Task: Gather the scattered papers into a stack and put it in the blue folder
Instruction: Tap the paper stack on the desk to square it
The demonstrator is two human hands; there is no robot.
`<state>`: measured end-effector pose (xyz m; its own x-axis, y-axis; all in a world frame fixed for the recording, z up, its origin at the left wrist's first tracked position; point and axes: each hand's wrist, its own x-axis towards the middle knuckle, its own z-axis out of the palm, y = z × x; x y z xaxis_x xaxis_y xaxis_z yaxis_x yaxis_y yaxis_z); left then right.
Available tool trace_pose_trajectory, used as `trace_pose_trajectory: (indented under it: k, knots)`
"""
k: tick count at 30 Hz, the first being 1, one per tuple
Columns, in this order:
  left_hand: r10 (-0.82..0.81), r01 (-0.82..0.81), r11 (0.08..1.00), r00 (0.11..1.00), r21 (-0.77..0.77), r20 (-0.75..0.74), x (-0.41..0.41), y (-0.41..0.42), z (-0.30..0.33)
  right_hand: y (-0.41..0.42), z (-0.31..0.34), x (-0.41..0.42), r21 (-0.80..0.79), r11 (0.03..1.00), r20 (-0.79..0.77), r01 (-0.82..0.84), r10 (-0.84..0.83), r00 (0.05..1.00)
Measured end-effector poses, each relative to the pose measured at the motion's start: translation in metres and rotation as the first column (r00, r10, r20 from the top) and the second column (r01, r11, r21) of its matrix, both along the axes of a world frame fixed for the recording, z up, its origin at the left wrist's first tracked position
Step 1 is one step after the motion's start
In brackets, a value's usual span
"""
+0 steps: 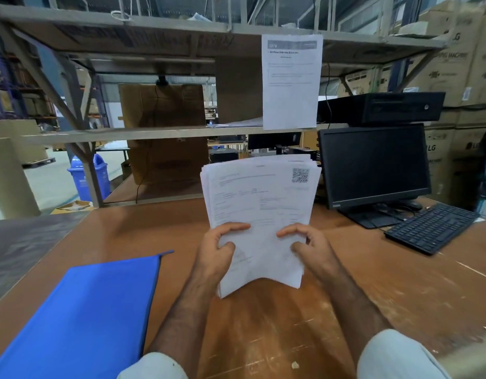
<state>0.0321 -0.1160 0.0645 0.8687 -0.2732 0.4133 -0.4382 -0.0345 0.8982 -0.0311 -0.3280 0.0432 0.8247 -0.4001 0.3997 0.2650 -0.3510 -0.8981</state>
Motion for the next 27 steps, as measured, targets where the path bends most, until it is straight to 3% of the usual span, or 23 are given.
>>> trace_pose_trajectory:
  k: [6, 11, 16, 21, 27]
  knots:
    - [0.004, -0.008, 0.999, 0.995, -0.05, -0.095, -0.004, -0.004, 0.005, 0.007, 0.012, 0.002, -0.126, 0.992, -0.045, 0.001, -0.007, 0.999]
    - [-0.015, 0.014, 1.0, 0.995, -0.011, -0.094, -0.006, 0.002, -0.015, 0.005, -0.008, 0.001, -0.37, 0.928, -0.08, 0.053, -0.089, 0.993]
    - [-0.018, 0.017, 0.999, 1.0, -0.043, -0.018, 0.002, 0.001, -0.006, 0.003, 0.007, 0.002, -0.477, 0.867, 0.059, 0.146, -0.134, 0.989]
    - [-0.037, 0.036, 0.999, 0.998, -0.023, -0.051, -0.003, 0.01, -0.028, -0.002, -0.027, -0.007, -0.611, 0.789, -0.227, -0.066, -0.095, 0.969]
    - [-0.056, 0.058, 0.986, 0.998, -0.157, 0.016, 0.003, 0.017, -0.012, -0.004, -0.03, -0.01, -0.655, 0.749, -0.231, -0.102, -0.07, 0.97]
